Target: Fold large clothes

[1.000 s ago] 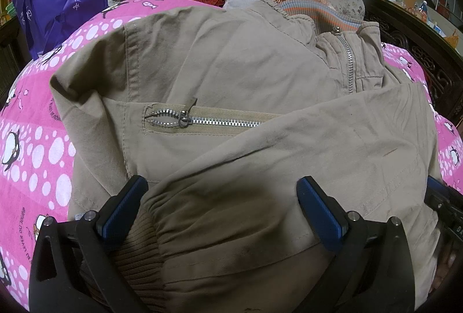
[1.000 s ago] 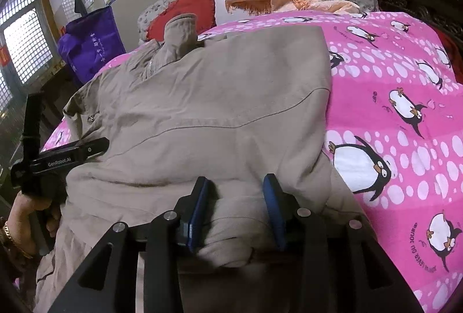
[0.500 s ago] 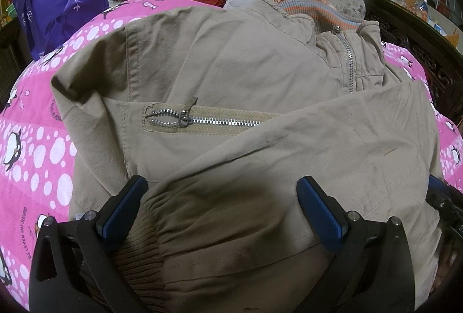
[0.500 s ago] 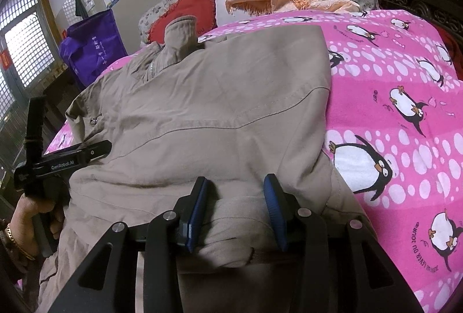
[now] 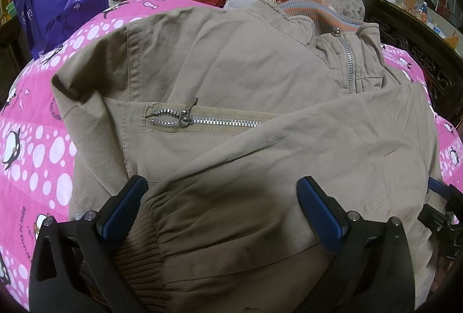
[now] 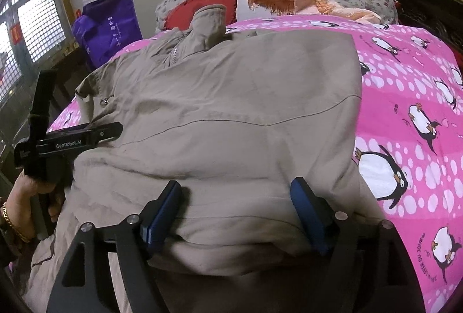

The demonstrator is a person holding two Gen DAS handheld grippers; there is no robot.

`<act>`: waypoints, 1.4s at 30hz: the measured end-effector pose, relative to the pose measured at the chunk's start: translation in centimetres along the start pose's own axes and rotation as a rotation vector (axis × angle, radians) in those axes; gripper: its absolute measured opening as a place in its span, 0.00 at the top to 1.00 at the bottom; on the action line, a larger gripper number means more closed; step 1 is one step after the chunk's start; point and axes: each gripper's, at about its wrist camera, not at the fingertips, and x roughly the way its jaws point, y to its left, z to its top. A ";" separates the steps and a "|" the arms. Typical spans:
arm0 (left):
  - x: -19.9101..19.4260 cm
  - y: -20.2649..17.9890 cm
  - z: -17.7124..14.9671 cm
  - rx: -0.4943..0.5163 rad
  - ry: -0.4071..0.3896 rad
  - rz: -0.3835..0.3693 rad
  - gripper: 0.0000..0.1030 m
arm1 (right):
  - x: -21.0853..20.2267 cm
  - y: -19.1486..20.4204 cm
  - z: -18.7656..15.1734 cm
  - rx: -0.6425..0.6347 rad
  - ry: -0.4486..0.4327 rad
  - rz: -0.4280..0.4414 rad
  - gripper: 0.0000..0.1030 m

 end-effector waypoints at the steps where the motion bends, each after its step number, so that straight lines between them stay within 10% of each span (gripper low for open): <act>1: 0.0 0.0 0.0 0.000 0.000 0.000 0.00 | 0.0 0.0 0.0 0.000 0.000 0.001 0.22; 8: -2.6 0.0 0.6 0.037 0.019 0.010 0.00 | -1.1 1.4 2.4 -0.022 0.068 -0.052 0.17; 12: -4.8 0.7 -0.6 0.016 -0.014 0.071 0.00 | -4.0 2.8 4.8 0.020 -0.061 -0.131 0.16; 20: -2.6 0.5 -2.4 0.036 0.014 0.140 0.00 | 3.1 3.9 2.0 -0.083 0.066 -0.239 0.06; 32: -1.9 -0.1 -2.1 0.059 0.030 0.175 0.00 | 3.2 4.2 1.2 -0.114 0.036 -0.236 0.01; 42: -13.0 5.9 -7.4 0.244 0.167 0.030 0.00 | -7.3 3.0 -3.4 -0.202 0.322 -0.049 0.01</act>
